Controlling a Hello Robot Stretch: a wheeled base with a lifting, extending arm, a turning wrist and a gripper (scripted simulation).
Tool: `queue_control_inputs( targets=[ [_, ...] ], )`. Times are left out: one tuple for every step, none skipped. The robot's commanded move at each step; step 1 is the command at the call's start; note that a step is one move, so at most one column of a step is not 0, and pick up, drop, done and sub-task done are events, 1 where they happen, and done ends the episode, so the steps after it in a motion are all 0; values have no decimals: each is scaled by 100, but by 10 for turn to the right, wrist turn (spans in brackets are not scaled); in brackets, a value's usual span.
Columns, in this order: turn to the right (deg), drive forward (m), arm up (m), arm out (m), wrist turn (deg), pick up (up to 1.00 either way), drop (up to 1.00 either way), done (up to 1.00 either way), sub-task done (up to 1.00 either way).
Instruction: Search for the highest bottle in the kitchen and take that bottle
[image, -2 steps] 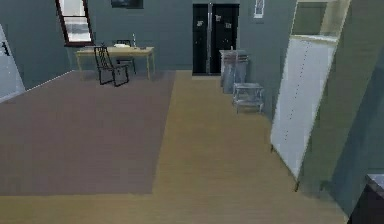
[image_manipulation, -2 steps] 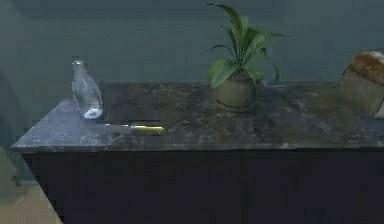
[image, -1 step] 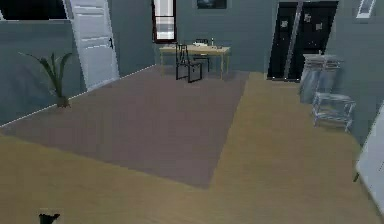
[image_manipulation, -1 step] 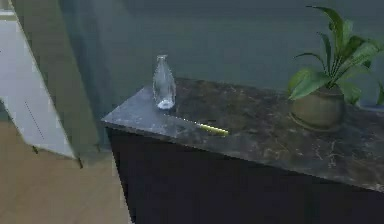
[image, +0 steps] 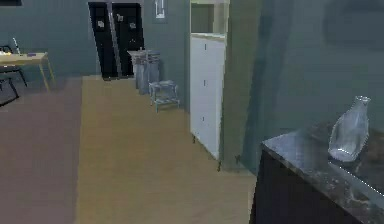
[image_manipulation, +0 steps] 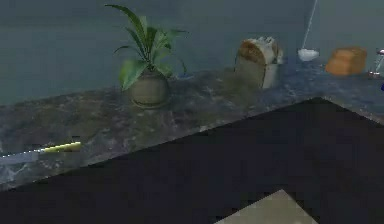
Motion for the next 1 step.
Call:
queue_control_inputs(
  targets=[
    [450,0,0,0,0,0,0,0,0]
  ],
)
